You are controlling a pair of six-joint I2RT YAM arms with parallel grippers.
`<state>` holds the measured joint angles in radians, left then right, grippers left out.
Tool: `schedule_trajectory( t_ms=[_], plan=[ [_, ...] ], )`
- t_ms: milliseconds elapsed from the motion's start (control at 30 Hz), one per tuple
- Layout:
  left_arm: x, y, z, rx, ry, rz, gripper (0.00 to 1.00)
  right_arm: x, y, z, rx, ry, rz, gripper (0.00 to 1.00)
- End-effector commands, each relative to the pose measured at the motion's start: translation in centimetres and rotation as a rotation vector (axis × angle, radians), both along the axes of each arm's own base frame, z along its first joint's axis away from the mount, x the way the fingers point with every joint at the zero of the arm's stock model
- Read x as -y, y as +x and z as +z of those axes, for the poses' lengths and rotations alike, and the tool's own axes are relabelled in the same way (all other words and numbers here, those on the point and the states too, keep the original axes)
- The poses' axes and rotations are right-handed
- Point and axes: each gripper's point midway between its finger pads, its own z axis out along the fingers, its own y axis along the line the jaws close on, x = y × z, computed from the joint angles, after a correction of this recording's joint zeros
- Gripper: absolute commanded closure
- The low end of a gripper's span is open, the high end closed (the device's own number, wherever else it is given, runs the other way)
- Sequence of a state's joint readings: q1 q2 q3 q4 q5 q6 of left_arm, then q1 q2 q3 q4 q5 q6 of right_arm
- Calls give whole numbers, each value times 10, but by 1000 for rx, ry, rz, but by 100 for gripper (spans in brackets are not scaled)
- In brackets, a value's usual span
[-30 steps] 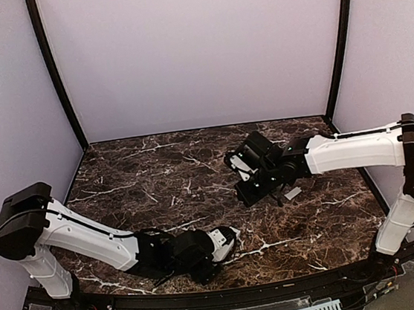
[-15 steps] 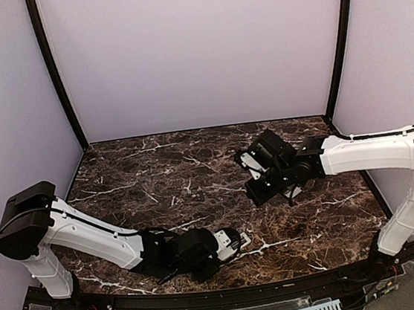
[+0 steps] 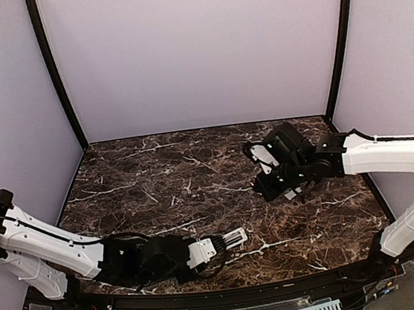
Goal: Load the batteries into the remote control
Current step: Pick up the remote control without the battery cover from the center of the board, then place the remote control without the battery cover at the center of the board.
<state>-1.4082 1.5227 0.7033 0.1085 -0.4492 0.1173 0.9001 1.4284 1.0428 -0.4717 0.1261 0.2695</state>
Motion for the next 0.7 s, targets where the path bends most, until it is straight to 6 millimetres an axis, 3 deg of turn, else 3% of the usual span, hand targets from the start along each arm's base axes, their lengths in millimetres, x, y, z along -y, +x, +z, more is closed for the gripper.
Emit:
schedule_trajectory(
  t_ms=[0, 33, 167, 333, 567, 667],
  plan=[
    [2, -20, 57, 231, -130, -202, 93, 2, -4, 30, 86, 69, 59, 100],
    [1, -28, 75, 240, -185, -241, 93, 2, -8, 36, 101, 87, 82, 100],
    [-12, -44, 109, 292, -256, -348, 92, 8, -22, 65, 183, 160, 155, 100],
    [-19, -44, 123, 364, -168, -380, 92, 13, -39, 95, 271, 247, 228, 100],
    [-14, -44, 117, 398, -78, -382, 93, 12, -59, 107, 296, 283, 345, 100],
    [-13, -52, 95, 305, -38, -402, 94, 6, -68, 99, 246, 268, 413, 100]
  ],
)
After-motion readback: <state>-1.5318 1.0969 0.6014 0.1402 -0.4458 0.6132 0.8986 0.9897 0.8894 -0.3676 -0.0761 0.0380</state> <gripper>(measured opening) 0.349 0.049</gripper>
